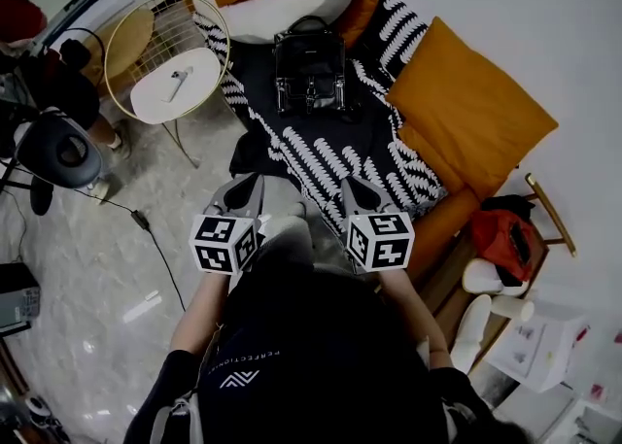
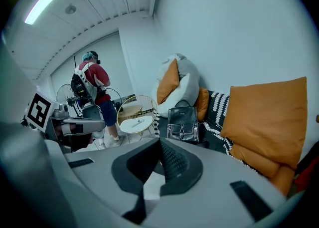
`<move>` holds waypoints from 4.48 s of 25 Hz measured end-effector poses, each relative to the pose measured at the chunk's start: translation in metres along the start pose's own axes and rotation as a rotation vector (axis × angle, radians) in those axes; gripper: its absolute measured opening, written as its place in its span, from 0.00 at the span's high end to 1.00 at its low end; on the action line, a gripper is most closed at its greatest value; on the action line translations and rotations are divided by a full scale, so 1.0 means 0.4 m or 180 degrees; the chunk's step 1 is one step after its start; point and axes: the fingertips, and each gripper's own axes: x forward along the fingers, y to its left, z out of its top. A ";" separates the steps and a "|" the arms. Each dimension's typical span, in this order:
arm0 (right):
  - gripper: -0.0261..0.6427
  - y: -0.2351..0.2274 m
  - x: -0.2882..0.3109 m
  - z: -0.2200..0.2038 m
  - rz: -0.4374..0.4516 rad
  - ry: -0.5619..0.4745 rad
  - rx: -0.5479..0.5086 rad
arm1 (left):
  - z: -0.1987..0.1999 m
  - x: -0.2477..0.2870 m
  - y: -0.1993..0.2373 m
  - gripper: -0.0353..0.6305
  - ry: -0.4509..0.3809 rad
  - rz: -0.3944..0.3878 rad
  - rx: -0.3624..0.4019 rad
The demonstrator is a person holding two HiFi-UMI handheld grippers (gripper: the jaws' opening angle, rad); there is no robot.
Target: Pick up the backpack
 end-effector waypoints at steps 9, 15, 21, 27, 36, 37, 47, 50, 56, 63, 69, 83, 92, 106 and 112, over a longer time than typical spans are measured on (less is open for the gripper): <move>0.93 -0.077 0.076 0.060 -0.0039 -0.0078 0.0090 | 0.035 0.140 0.019 0.86 0.0048 -0.0150 0.0030; 0.84 -0.141 0.177 0.119 -0.0041 -0.0040 0.0036 | 0.075 0.277 0.086 0.77 0.0115 -0.0125 -0.0012; 0.78 -0.199 0.316 0.181 -0.0068 0.0095 -0.0006 | 0.120 0.411 0.177 0.74 0.0206 -0.0077 -0.0061; 0.76 -0.272 0.457 0.222 -0.0122 0.0253 0.0048 | 0.124 0.558 0.257 0.70 0.0423 -0.0084 -0.0094; 0.75 -0.393 0.640 0.200 -0.0170 0.0524 0.0137 | 0.095 0.739 0.353 0.69 0.0686 0.0008 -0.0052; 0.75 -0.404 0.657 0.193 -0.0168 0.0565 0.0148 | 0.091 0.753 0.359 0.69 0.0722 0.0015 -0.0041; 0.75 -0.497 0.860 0.143 -0.0173 0.0820 0.0191 | 0.041 0.911 0.448 0.68 0.0828 0.0096 -0.0045; 0.75 -0.520 0.913 0.131 -0.0154 0.0852 0.0174 | 0.020 0.947 0.472 0.67 0.0886 0.0121 -0.0023; 0.75 -0.578 1.008 0.117 -0.0150 0.0845 0.0183 | -0.021 1.009 0.512 0.66 0.0942 0.0197 -0.0044; 0.74 -0.624 1.088 0.103 -0.0117 0.0818 0.0200 | -0.059 1.075 0.538 0.62 0.0954 0.0220 -0.0156; 0.71 -0.623 1.120 0.105 0.0043 0.0716 0.0166 | -0.071 1.109 0.560 0.57 0.0974 0.0294 -0.0172; 0.77 -0.613 1.122 0.105 0.0002 0.0744 0.0048 | -0.067 1.110 0.542 0.69 0.0895 0.0136 -0.0223; 0.84 -0.604 1.080 0.101 -0.0164 0.0885 0.0092 | -0.071 1.107 0.524 0.79 0.1064 -0.0055 -0.0177; 0.92 -0.549 0.975 0.144 -0.0165 0.0679 -0.0079 | -0.024 1.049 0.479 0.87 0.0984 -0.0186 -0.0092; 0.92 -0.515 0.911 0.163 -0.0179 0.0580 -0.0077 | 0.012 0.981 0.450 0.88 0.0895 -0.0175 -0.0053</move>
